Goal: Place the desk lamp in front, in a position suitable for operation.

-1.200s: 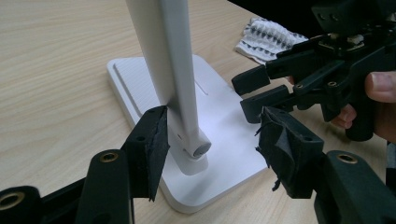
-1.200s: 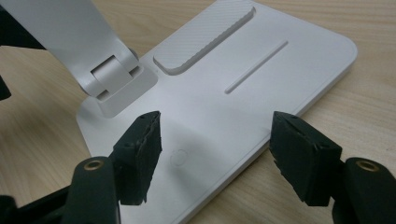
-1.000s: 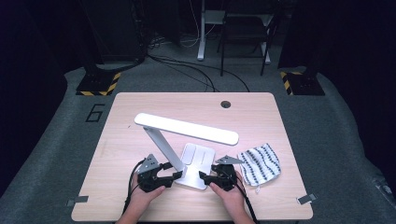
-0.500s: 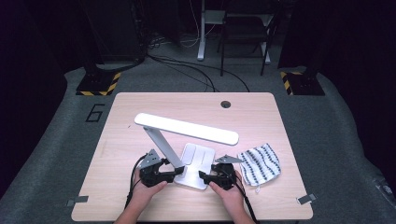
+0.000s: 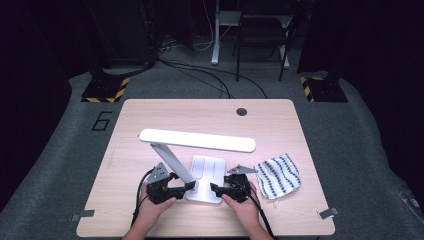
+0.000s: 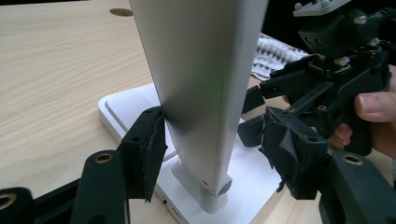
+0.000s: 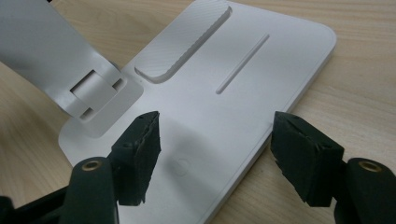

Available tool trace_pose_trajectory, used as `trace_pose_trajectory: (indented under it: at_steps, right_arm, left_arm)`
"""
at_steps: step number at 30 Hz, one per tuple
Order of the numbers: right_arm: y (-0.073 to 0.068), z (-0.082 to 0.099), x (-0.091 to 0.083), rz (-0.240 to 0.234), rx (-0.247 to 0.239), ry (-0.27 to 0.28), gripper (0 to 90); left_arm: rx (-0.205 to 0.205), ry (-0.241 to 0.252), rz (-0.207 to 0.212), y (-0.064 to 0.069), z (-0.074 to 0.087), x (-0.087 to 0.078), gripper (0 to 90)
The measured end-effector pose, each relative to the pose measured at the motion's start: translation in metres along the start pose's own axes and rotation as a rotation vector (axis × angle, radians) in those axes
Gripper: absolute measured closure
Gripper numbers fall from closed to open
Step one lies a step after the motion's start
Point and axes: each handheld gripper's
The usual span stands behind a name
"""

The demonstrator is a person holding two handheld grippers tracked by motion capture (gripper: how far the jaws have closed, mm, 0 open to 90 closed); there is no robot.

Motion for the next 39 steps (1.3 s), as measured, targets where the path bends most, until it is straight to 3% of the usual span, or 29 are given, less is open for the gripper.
trace_pose_trajectory:
  at_steps: [7,12,14,16,24,26,34,39]
  right_arm:
    - [-0.002,0.000,0.002,-0.010,-0.015,-0.002,32.7]
    - [-0.003,-0.001,0.001,-0.017,-0.009,-0.008,33.2]
    - [-0.006,0.001,-0.005,0.007,-0.044,-0.005,32.8]
    - [-0.008,0.002,-0.007,0.001,-0.042,-0.011,32.7]
    - [-0.019,0.013,-0.020,0.001,-0.115,-0.036,32.6]
    - [-0.021,0.014,-0.021,0.000,-0.106,-0.038,32.6]
    - [-0.032,0.031,-0.020,0.001,-0.163,-0.076,32.3]
    - [-0.037,0.037,-0.018,0.008,-0.154,-0.078,32.1]
  left_arm:
    - [-0.002,-0.006,0.006,0.002,0.002,-0.008,41.3]
    - [-0.008,0.018,0.003,0.001,0.002,-0.011,42.4]
    - [-0.012,0.019,0.005,0.001,0.002,-0.013,42.5]
    - [-0.017,0.022,0.002,0.002,0.003,-0.013,42.5]
    - [-0.003,0.016,0.002,0.002,0.004,-0.015,42.5]
    - [0.001,0.013,0.003,0.002,0.004,-0.014,42.5]
    - [-0.012,0.017,0.002,0.002,0.004,-0.013,42.5]
    - [-0.008,0.018,0.001,0.002,0.004,-0.013,42.5]
Point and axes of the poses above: each handheld gripper's, and its own axes: x roughly forward along the jaws, z roughly out of its underside, y roughly to its right, and after that the axes turned 9 degrees about -z, right-handed
